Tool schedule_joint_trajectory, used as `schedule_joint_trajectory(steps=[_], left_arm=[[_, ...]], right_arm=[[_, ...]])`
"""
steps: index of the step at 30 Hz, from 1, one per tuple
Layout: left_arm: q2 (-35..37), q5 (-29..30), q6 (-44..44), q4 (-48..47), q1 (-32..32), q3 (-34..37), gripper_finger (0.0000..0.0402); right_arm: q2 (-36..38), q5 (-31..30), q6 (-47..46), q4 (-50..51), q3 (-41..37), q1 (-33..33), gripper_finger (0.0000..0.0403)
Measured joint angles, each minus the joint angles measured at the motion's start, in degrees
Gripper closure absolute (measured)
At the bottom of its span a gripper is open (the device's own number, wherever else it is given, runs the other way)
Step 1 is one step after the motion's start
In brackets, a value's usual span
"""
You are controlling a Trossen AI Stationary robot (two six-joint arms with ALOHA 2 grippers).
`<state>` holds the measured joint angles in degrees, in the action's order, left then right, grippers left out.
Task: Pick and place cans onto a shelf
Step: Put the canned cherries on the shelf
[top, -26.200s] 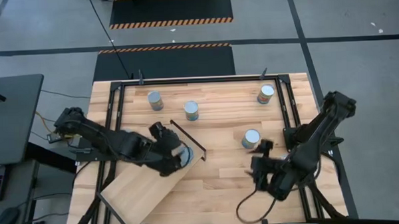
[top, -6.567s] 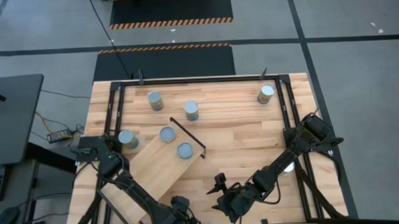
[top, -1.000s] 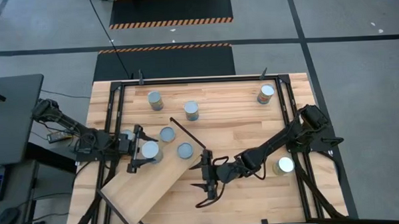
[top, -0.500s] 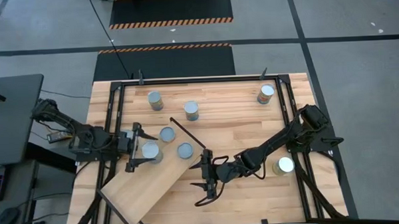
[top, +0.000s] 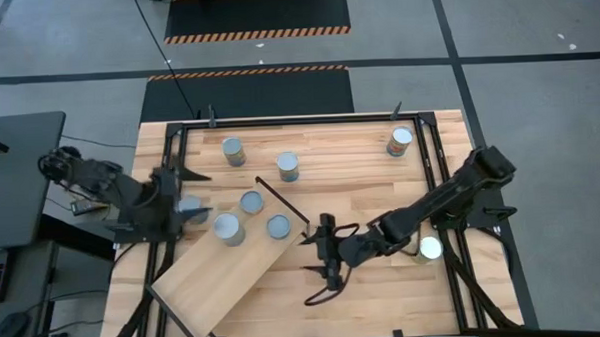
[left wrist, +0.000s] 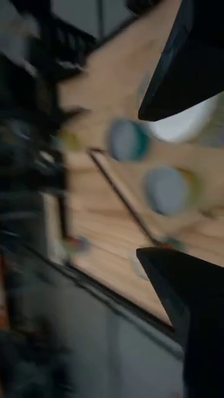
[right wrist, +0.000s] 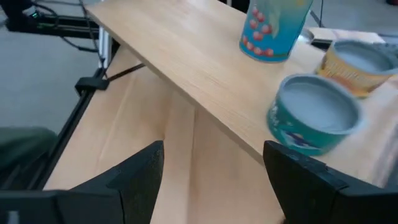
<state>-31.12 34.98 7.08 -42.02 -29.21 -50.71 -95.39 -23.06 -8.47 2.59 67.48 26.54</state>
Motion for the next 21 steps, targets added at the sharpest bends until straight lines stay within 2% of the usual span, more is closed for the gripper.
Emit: schedule_joint_trajectory(steps=[5, 11, 14, 21], left_arm=[[-1.3, 0.3, 13.5, -21.2, 2.7, -7.3, 0.0049], [-4.9, 0.1, 27.1, -40.7, 6.6, -7.6, 0.006], [-6.7, -1.6, 31.0, -44.1, 8.5, -5.7, 0.006], [-11.4, -12.7, 32.1, -42.5, 12.3, 3.7, 0.006]], right_arm=[[6.2, -4.2, -1.1, 7.7, 0.0, -0.1, 0.0121], [8.5, -6.4, -3.3, 10.9, 0.0, -1.2, 0.0121], [8.3, -5.9, -3.5, 11.2, 0.0, -1.9, 0.0121], [6.4, -6.2, -3.1, 10.0, 0.0, -3.5, 0.0121]])
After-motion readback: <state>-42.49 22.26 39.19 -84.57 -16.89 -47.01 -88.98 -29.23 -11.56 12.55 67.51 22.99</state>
